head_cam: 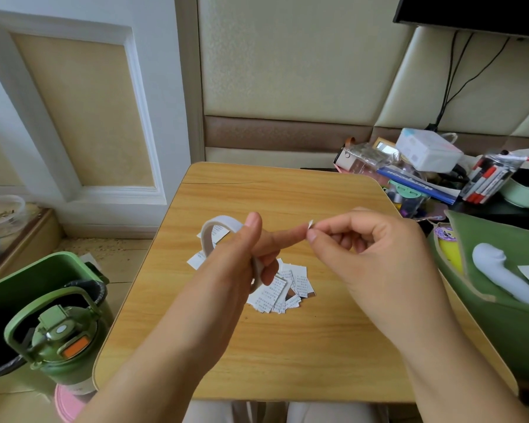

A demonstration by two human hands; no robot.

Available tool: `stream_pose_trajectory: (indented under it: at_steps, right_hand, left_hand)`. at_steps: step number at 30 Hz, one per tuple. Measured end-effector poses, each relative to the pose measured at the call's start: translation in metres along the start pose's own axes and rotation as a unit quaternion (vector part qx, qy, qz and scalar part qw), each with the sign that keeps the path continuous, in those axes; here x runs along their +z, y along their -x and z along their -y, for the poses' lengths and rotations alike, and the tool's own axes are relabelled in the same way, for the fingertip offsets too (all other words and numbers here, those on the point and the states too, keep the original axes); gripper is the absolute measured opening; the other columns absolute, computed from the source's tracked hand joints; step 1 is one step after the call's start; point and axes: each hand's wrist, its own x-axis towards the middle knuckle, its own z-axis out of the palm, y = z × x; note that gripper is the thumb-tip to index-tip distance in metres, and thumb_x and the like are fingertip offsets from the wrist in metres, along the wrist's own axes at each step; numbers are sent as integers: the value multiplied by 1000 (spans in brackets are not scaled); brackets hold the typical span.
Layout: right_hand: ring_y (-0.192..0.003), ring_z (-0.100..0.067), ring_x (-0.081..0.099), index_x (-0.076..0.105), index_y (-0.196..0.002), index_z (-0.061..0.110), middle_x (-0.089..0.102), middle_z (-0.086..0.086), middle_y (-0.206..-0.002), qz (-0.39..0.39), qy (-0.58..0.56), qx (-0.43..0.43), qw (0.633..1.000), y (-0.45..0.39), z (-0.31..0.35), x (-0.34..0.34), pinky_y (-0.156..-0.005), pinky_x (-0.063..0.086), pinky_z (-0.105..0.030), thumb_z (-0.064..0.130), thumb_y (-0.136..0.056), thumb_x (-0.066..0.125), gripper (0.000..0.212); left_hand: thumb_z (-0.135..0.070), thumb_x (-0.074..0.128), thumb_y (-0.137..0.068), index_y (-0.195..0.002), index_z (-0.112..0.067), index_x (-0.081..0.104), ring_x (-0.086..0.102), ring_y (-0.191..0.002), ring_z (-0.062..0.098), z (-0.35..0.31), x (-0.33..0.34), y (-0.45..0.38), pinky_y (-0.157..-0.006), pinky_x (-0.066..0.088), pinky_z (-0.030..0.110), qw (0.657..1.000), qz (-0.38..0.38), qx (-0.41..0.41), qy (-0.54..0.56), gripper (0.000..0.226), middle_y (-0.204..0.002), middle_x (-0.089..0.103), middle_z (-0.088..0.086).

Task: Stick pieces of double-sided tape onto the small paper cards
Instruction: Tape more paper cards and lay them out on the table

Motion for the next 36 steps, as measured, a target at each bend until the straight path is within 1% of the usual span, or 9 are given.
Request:
stream_pose_trajectory:
  at_steps: [5,9,13,17,22,25,28,32,36]
  right_hand:
    - [-57,-3,49,73,-66,24,57,15,-58,12,-8,-3,1000,-1,0,-1,-54,34,-7,20,-72,72,7]
    - [-56,-4,48,72,-65,24,57,14,-57,5,-7,-6,1000,-1,-1,-1,-55,34,-8,19,-73,73,9]
    - [-57,-3,48,72,-65,26,58,14,-59,11,-7,-5,1000,-1,-1,-2,-55,35,-8,18,-74,74,12]
    - [-56,-1,47,73,-66,27,57,18,-59,19,-8,11,1000,-2,-1,-2,-54,35,-8,17,-72,77,12]
    - [-53,0,45,74,-67,22,56,14,-57,17,-9,41,999,-2,-1,1,-51,35,-8,15,-71,76,8]
    - [-52,0,45,74,-66,23,56,13,-56,18,-9,41,999,-2,0,2,-50,35,-8,14,-71,76,11]
    - [-53,-1,46,74,-65,26,57,10,-57,26,-5,35,999,-1,1,1,-50,35,-9,17,-72,75,11]
    - [-54,-2,45,73,-64,25,57,8,-57,27,-3,29,999,-3,1,1,-51,34,-9,18,-73,74,12]
    - [-54,-2,45,73,-64,24,57,7,-58,24,-6,30,999,-3,0,1,-51,34,-10,20,-72,74,9]
  left_hand:
    - [-58,34,-78,-97,-23,77,41,-70,10,3,-3,3,-80,32,27,998,24,-29,58,59,-66,48,-13]
    - [-59,35,-78,-99,-19,77,34,-71,14,3,-5,3,-79,31,30,995,33,-37,87,61,-69,39,-6]
    - [-59,37,-77,-99,-18,77,34,-70,13,3,-6,4,-78,32,29,992,37,-42,109,61,-70,39,-5]
    - [-58,34,-78,-98,-25,77,37,-69,10,2,-3,4,-80,30,29,998,24,-27,51,57,-67,43,-10]
    - [-67,36,-72,-99,-37,75,37,-72,9,3,0,2,-83,27,36,999,11,9,-35,56,-80,35,-1]
    - [-58,34,-78,-98,-29,76,39,-68,8,4,-2,1,-83,27,34,1000,4,-11,-1,54,-75,37,-2]
    - [-58,32,-78,-97,-25,77,40,-68,8,6,-6,0,-83,30,31,999,9,-23,22,59,-71,41,-7]
    - [-57,33,-78,-95,-23,78,37,-68,12,4,-7,2,-74,30,27,998,24,-30,54,58,-63,53,-17]
    - [-59,36,-78,-95,-21,78,37,-69,12,5,-9,2,-77,31,29,996,29,-37,79,59,-66,44,-10]
